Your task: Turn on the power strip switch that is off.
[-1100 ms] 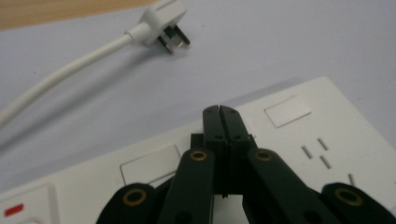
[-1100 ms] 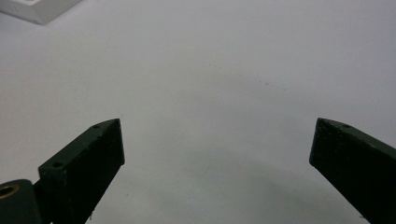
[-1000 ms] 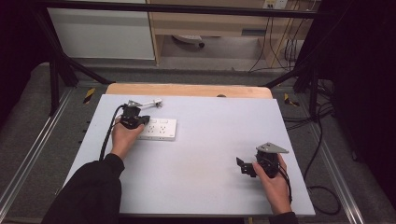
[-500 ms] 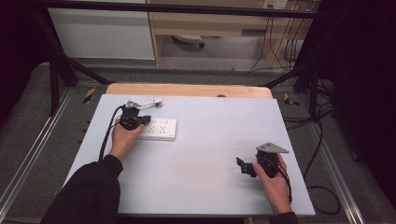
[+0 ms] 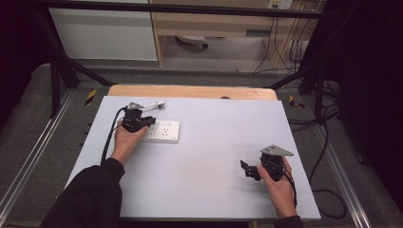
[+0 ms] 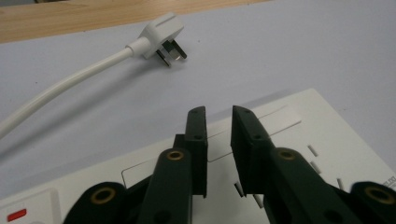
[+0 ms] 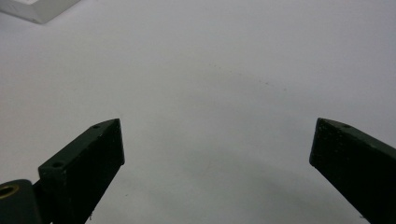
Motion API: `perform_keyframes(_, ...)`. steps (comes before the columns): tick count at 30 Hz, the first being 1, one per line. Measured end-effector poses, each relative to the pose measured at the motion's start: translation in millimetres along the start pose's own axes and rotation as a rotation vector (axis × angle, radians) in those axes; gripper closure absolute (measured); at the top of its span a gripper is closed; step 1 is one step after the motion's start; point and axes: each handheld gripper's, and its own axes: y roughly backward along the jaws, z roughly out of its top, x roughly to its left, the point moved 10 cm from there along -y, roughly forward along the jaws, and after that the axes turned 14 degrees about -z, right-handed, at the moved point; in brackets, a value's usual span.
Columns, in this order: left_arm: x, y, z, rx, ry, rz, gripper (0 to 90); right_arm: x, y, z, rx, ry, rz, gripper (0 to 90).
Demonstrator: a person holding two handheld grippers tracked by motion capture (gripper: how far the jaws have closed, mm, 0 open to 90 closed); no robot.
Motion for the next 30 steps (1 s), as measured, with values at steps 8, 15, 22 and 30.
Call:
perform_keyframes(8,-1.7,0.5,0.0,0.008,0.014,0.007,54.1,0.3,-0.3,-0.1,0.001,0.001,0.001,3.6)
perform_keyframes(15,-9.5,1.2,4.2,-0.004,0.024,-0.005,38.7,0.5,0.3,0.2,0.000,-0.002,0.003,3.6)
perform_keyframes(22,-20.4,1.3,7.4,-0.004,-0.036,-0.014,17.1,1.3,0.1,0.5,-0.001,-0.002,0.008,3.5)
perform_keyframes(30,-29.7,4.5,9.0,0.000,-0.030,-0.024,12.1,1.1,0.3,0.6,-0.001,-0.003,0.007,3.5)
